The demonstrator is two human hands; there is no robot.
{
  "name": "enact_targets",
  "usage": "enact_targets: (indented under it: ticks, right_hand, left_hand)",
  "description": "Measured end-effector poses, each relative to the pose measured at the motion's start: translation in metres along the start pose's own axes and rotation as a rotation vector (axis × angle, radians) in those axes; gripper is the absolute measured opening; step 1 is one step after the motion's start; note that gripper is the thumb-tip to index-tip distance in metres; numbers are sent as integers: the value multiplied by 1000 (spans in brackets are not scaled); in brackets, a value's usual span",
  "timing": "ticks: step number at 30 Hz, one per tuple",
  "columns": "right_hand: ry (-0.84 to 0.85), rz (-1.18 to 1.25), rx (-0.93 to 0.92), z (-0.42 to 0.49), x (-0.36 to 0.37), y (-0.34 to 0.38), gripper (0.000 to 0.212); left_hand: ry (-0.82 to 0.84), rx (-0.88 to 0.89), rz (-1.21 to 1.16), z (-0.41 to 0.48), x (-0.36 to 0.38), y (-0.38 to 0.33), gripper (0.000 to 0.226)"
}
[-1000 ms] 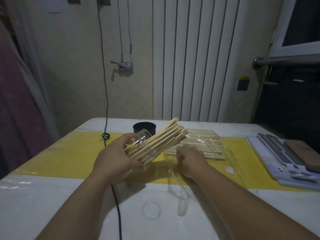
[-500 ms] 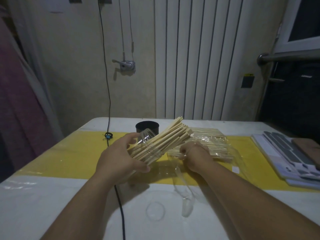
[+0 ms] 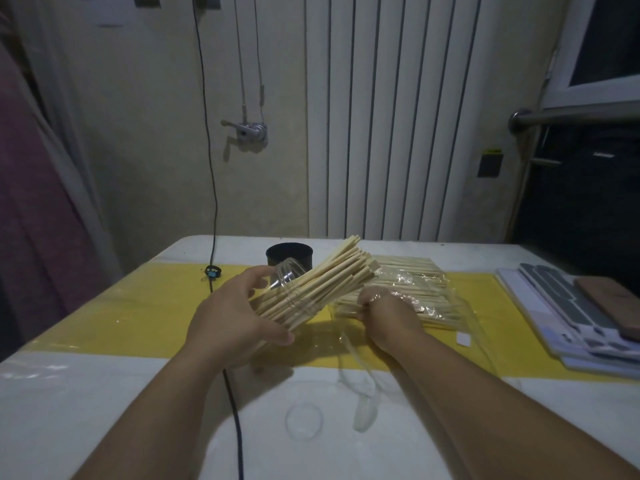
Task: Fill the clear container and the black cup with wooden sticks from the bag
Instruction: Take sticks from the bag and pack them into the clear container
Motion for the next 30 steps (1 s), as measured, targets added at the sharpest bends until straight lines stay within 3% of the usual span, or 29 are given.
enact_targets:
  ticks: [6, 12, 22, 30]
  right_hand:
    - [-68, 138, 19, -7, -13, -1, 24]
    - [-87, -50, -52, -23, -18, 12, 26]
    - [61, -226, -68, -50, -40, 24, 19]
    - [-106, -204, -117, -71, -87, 36, 31]
  left_hand:
    - [-9, 8, 4, 0, 0, 0, 94]
    - [-8, 7, 3, 1, 0, 0, 94]
    - [4, -18, -5, 1, 1, 1, 89]
    - [8, -21, -3, 3, 2, 4, 94]
Point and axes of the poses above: each hand's wrist, its own z-axis towards the middle knuckle, its own x-axis out of the palm, y = z × x, the point moved 8 cm from there along z, towards the middle knuckle, and after that the axes turned 4 degrees about z, right-handed, at the moved point
